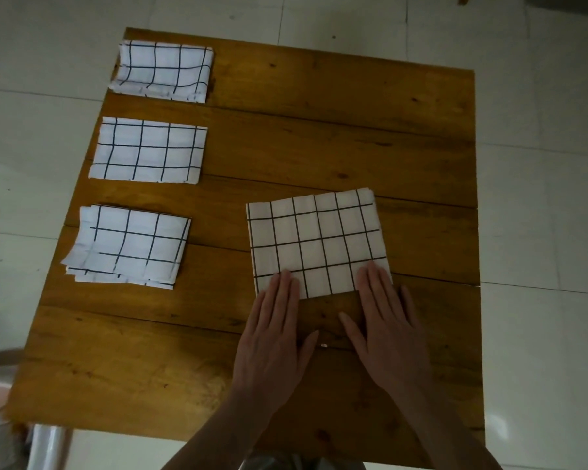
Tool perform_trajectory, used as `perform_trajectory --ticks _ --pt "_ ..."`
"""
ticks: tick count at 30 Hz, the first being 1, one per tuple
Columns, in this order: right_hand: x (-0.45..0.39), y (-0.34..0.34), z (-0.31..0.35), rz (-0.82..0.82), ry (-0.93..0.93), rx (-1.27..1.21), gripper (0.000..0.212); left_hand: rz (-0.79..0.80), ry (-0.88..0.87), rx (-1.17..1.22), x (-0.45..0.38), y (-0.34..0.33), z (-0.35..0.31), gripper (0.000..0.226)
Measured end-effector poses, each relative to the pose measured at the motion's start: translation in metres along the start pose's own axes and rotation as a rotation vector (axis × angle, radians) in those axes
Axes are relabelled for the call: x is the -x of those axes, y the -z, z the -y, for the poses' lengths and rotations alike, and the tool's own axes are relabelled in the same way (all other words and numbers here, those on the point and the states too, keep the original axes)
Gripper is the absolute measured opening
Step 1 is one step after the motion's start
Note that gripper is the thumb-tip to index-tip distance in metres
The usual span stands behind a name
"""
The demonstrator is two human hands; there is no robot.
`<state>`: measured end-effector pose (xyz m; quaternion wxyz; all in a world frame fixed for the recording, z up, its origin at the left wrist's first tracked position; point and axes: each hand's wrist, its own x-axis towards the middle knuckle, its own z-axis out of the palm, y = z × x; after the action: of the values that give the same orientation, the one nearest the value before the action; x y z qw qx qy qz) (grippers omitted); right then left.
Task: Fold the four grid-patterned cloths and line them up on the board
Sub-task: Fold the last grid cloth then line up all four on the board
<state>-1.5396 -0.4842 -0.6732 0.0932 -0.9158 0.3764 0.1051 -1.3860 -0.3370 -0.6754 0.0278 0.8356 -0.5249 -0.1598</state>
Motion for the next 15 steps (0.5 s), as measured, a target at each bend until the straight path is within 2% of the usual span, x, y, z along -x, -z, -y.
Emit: perform_trajectory --ticks 8,11,15 --pt "0.0 0.011 0.009 -0.015 -0.059 -0.143 0.069 -0.029 0.01 0.014 0.0 -0.003 0.009 0.08" --pt "-0.006 0.024 0.019 -0.107 -0.234 -0.265 0.06 -0.026 -0.021 0.009 0.0 -0.003 0.007 0.074" --pt "-0.022 0.042 0.025 -0.093 -0.429 -0.183 0.074 -0.012 -0.029 0.006 0.0 -0.003 0.005 0.067"
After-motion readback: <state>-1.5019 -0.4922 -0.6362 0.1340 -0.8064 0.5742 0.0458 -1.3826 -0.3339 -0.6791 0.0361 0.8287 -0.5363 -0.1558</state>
